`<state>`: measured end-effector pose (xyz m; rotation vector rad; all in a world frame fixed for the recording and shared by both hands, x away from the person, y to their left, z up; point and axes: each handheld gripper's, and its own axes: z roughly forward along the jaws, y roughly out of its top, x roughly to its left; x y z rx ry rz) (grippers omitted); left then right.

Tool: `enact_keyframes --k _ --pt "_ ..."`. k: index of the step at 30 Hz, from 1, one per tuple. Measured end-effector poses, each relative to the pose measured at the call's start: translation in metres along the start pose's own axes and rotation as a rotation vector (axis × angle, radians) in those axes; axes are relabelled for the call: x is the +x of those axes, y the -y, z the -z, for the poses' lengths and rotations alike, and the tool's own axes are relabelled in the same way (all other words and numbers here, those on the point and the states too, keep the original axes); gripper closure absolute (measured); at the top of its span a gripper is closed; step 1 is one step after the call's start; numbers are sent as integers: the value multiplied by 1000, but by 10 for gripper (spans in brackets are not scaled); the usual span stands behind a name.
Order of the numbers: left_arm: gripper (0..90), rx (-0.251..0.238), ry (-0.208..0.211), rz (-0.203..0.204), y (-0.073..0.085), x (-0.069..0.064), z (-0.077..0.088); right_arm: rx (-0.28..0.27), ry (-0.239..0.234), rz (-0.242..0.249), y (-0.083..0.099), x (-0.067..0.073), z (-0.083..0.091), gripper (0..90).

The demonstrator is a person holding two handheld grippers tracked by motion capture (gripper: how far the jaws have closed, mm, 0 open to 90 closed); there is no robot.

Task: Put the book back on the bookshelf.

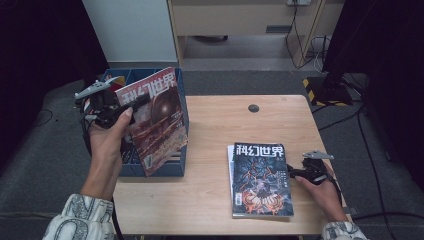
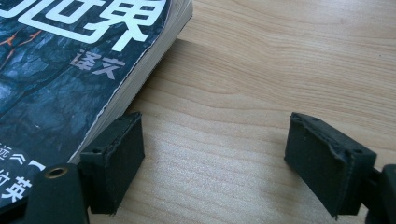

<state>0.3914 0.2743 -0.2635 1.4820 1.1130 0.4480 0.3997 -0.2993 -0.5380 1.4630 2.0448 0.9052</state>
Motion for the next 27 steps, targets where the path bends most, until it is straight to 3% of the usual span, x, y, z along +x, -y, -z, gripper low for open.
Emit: enact_keyframes --k 9,22,27 --pt "837 -14 -42 22 0 18 11 0 0 1 0 0 0 197" --pt "837 -51 -120 34 -6 37 44 2 -1 -1 0 0 0 197" --pt "837 -52 -147 43 -6 43 49 3 -2 -2 0 0 0 196"
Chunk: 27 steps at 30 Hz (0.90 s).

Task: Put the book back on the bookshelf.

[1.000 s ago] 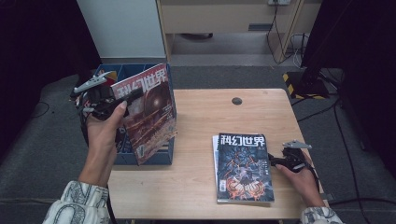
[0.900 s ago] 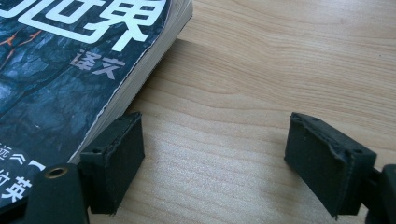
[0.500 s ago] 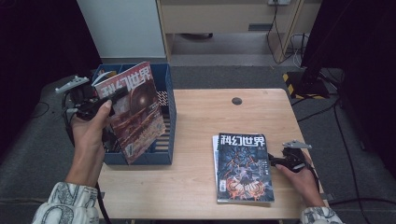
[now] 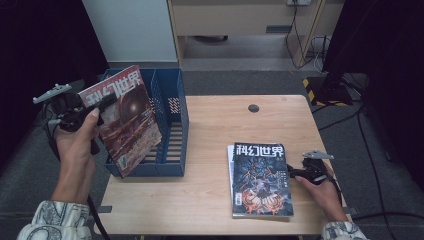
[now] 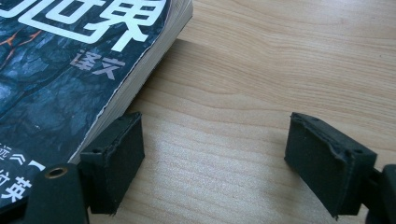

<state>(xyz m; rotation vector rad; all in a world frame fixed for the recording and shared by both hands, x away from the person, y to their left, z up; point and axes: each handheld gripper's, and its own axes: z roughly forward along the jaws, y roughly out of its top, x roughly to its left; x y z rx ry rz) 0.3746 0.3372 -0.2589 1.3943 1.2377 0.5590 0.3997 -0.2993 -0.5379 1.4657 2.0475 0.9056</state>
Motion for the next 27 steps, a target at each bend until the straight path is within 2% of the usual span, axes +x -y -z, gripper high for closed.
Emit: enact_keyframes --k 4,8,14,27 --pt "837 -9 -18 12 -2 5 0 -1 1 1 0 0 0 197" --pt "837 -16 -34 15 -2 8 -6 -1 1 1 0 0 0 197" --pt "837 -11 -57 -1 -4 13 -17 0 -1 1 0 0 0 196" --pt "836 -29 -77 -23 -8 10 -37 4 -3 4 0 0 0 196"
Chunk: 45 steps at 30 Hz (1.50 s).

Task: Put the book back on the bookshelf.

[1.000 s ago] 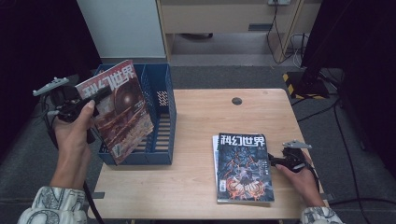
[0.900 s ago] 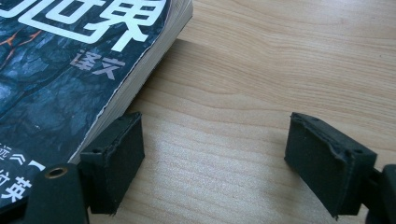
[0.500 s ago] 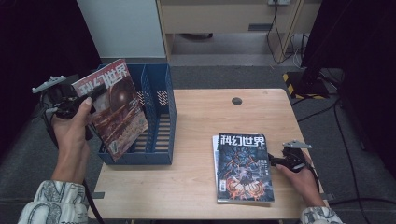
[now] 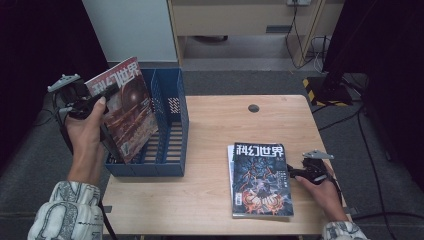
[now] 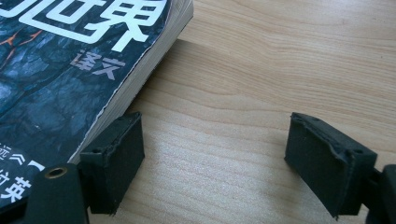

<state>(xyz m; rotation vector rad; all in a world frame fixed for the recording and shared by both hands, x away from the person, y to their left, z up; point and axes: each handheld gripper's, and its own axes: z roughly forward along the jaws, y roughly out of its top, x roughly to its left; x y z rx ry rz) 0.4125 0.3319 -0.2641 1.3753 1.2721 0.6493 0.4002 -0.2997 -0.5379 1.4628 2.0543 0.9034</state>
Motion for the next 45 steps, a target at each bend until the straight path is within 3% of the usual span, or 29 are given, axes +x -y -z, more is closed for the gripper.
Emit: enact_keyframes --k 15,22,29,45 --pt "836 -26 -10 16 2 5 -16 0 -1 1 0 0 0 196" --pt "836 -24 -12 -5 4 2 -23 0 -1 1 0 0 0 196" --pt "835 -40 -18 -25 9 -2 -29 0 -1 1 0 0 0 196" --pt "834 -59 -17 -4 27 5 -33 -3 -2 4 0 0 0 199"
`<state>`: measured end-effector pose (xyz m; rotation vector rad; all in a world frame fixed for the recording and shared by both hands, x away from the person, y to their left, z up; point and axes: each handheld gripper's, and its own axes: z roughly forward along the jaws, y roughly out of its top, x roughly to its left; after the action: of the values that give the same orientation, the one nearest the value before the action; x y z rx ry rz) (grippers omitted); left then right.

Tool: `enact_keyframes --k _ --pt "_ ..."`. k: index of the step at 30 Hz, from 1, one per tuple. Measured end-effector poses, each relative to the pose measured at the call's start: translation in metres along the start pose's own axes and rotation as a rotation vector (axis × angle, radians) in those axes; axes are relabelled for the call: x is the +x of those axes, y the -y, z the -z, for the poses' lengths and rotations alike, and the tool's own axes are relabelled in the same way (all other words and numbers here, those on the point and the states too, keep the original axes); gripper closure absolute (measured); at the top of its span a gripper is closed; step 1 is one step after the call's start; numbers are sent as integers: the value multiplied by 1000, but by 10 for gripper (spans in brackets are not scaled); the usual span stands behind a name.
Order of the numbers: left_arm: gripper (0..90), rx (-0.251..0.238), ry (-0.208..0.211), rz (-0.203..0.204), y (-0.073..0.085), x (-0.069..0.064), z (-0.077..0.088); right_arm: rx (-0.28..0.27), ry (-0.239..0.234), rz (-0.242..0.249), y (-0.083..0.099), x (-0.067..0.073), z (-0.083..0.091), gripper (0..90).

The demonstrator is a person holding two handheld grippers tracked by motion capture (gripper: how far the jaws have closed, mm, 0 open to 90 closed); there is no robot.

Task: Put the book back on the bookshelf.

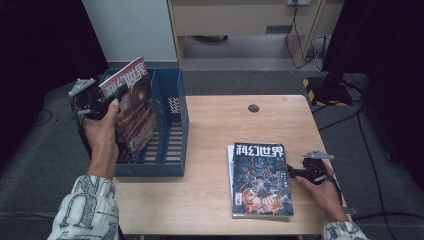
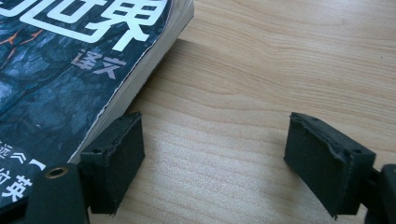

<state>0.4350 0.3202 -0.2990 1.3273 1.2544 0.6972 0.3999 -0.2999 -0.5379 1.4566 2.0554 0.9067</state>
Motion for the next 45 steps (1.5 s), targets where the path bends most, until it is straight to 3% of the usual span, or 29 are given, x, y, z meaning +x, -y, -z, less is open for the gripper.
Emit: enact_keyframes --k 13,17,23,45 --pt "834 -19 -19 30 17 10 -1 1 -2 2 0 0 0 198" --pt "834 -12 -34 -4 21 7 -2 2 -3 -1 0 0 0 198" --pt "834 -9 -37 32 27 10 -4 4 -4 4 0 -1 0 197" --pt "829 8 -40 66 56 17 -17 5 -5 3 0 -1 0 197"
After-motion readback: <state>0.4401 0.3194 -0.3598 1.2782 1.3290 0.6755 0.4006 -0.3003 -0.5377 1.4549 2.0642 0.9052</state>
